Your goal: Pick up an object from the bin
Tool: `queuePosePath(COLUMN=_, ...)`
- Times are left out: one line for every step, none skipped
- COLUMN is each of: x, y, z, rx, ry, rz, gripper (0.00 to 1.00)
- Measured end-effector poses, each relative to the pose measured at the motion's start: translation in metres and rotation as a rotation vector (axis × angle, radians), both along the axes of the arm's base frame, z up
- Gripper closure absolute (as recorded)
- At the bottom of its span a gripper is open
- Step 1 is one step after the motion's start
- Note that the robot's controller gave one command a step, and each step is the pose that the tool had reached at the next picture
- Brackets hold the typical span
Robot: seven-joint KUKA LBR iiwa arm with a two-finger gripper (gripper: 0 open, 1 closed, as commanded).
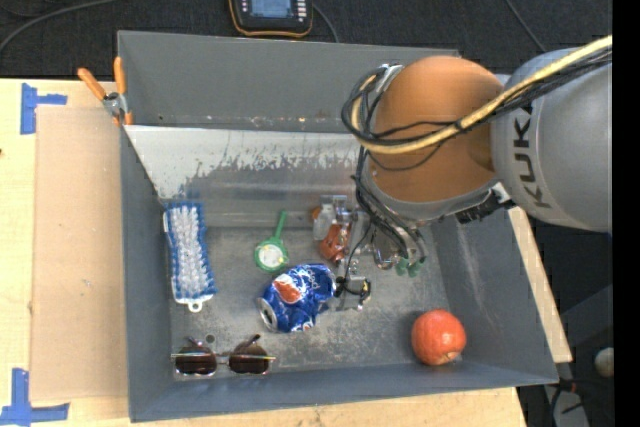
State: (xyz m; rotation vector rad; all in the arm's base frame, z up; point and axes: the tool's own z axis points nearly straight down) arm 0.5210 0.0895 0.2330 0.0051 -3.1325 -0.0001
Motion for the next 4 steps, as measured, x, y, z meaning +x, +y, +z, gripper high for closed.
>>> queuePosePath(x=0.002, y=-0.001, z=0.003, rx=0.000, ry=-0.007, rz=-0.004, gripper=0.00)
queuePosePath(x=0.025, y=0.011, z=-0.119, rx=0.002, ry=-0.007, rz=0.212, gripper=0.00)
queuePosePath(x=0.035, y=0.026, z=-0.080, rx=0.002, ry=-0.015, rz=0.255, gripper=0.00)
queuePosePath(x=0.021, y=0.012, z=-0.131, rx=0.003, ry=0.004, rz=0.305, gripper=0.00)
